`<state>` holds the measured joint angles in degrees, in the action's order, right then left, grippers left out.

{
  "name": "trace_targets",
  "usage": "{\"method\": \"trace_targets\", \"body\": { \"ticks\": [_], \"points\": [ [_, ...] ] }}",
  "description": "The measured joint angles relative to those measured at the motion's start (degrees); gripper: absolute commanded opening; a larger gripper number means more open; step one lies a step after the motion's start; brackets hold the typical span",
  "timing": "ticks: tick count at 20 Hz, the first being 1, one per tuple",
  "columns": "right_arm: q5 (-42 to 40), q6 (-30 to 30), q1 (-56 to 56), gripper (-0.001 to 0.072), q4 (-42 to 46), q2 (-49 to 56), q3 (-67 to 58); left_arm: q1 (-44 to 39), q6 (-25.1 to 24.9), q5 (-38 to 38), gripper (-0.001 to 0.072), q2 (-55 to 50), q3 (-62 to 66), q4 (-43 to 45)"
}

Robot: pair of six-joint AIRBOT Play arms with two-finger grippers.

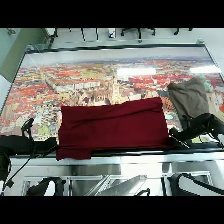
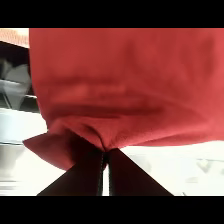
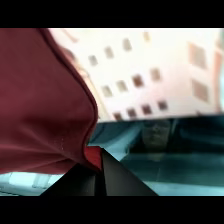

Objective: Fold the shirts.

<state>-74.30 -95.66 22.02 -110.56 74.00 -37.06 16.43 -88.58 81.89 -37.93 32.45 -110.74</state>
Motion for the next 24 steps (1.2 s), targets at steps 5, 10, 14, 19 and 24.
{"method": "trace_targets", "body": {
  "ticks": [5,10,14,19,24],
  "points": [
    [2.97,-2.84,-0.28,0.0027,-8.13,-0.74,-4.87,0.72,-1.18,-5.79,0.0017,-3.67,4.66,-2.82],
    [11.47,-8.26,-2.25,0.0028,-19.26,1.75,-14.34,-5.27,-2.40,-15.06,0.0017,-18.25,17.59,-5.66],
    [20.13,-11.69,-5.97,0.0028,-22.08,7.56,-18.78,-11.08,-2.56,-20.39,0.0017,-33.24,27.47,-5.86],
    [28.04,-14.40,-8.61,0.0036,-23.19,14.32,-20.96,-13.75,-2.56,-22.91,0.0017,-48.06,35.50,-5.77],
    [28.76,-16.41,-8.83,0.0483,-22.97,16.52,-23.23,-14.25,-2.40,-21.20,0.0703,-56.43,41.59,-6.12]
  ]
}}
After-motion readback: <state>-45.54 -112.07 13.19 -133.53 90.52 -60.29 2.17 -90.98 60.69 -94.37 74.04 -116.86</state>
